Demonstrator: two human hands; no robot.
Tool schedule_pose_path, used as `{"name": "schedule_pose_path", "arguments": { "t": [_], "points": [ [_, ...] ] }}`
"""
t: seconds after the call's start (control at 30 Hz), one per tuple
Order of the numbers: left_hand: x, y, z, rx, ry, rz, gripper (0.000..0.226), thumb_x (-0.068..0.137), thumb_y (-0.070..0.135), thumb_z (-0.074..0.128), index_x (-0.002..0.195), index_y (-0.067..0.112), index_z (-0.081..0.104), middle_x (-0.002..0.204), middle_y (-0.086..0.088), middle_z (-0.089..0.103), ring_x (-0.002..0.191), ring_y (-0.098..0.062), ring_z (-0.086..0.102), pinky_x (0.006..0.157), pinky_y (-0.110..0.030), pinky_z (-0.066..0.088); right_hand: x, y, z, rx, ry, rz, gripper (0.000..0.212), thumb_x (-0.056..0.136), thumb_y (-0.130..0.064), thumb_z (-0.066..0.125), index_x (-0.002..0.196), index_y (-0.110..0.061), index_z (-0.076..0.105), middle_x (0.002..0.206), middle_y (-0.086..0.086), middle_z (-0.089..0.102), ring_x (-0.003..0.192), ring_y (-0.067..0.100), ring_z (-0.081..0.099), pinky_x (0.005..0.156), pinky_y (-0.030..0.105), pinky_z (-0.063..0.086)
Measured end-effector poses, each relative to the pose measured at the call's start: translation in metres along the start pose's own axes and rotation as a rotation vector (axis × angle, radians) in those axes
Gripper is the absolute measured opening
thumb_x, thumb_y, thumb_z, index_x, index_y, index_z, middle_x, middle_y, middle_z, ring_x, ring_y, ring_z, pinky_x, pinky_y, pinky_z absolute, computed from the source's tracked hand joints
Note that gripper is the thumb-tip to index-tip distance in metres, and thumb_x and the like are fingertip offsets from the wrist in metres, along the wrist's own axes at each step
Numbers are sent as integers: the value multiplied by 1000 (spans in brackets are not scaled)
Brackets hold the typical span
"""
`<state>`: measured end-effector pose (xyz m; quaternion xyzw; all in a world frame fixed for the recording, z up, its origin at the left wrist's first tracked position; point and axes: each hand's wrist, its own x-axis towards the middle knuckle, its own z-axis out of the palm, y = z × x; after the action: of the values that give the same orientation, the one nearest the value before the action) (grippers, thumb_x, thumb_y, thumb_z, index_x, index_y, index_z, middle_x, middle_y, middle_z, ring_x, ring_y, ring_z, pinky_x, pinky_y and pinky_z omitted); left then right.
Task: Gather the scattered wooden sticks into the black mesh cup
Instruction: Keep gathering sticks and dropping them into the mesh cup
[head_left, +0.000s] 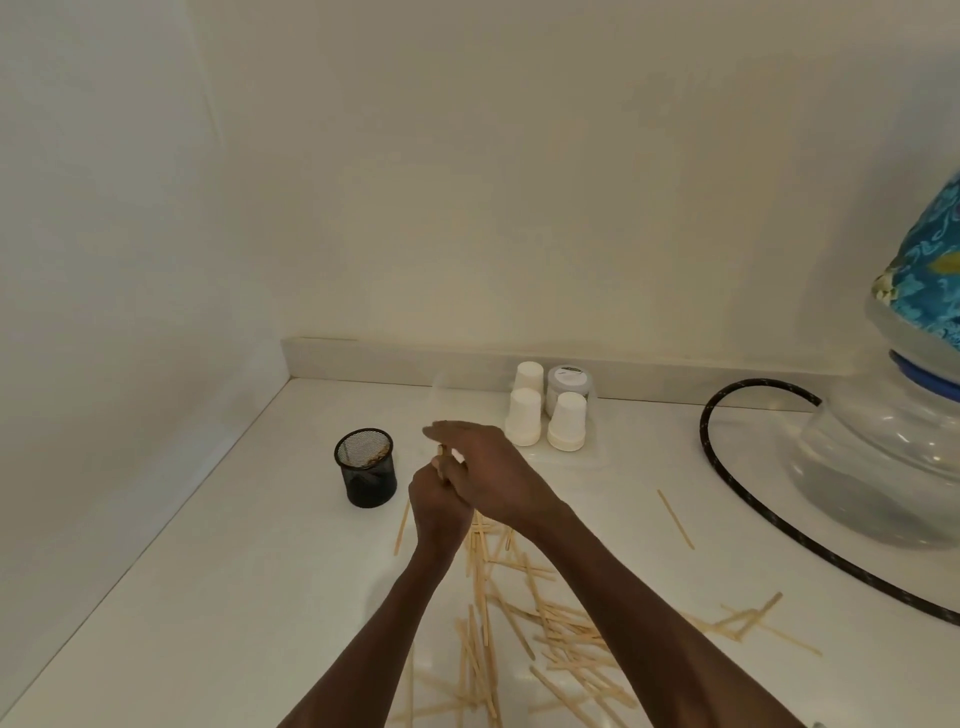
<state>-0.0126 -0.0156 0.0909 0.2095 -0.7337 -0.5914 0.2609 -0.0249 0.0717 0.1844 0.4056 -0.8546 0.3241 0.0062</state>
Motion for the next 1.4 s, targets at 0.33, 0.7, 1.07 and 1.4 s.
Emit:
{"name": "schedule_pose_path", "arguments": {
  "t": [0.33, 0.7, 1.07, 1.4],
  "points": [
    [18, -15, -15, 168, -8, 212, 18, 80, 23, 53, 64, 14, 51, 50, 10, 49, 46, -7, 45, 47, -25, 34, 35, -5, -3, -91, -18, 77, 19, 88, -5, 61, 99, -4, 77, 98, 11, 75, 89, 20, 69, 84, 28, 54],
    [41, -32, -27, 262, -5, 195, 39, 90, 12, 57, 55, 23, 44, 44, 7, 43, 41, -10, 37, 45, -30, 29, 53, -2, 13, -56, -72, 169, 22, 89, -6, 63, 108, -8, 74, 111, 8, 72, 99, 18, 66, 79, 19, 47],
    [43, -43, -29, 292, -373, 182, 16, 99, 24, 49, 84, 21, 49, 55, 9, 51, 44, -2, 47, 45, -16, 34, 61, 6, 21, -237, -214, 189, 25, 86, -1, 62, 105, -9, 77, 108, 9, 74, 97, 21, 69, 90, 27, 54],
    [46, -44, -25, 290, -261, 212, 39, 87, 15, 60, 57, 31, 41, 41, 10, 44, 39, -6, 43, 41, -16, 27, 64, 1, 22, -250, -233, 183, 24, 83, 1, 65, 101, -8, 78, 103, 8, 75, 92, 22, 70, 85, 27, 56]
  ]
}}
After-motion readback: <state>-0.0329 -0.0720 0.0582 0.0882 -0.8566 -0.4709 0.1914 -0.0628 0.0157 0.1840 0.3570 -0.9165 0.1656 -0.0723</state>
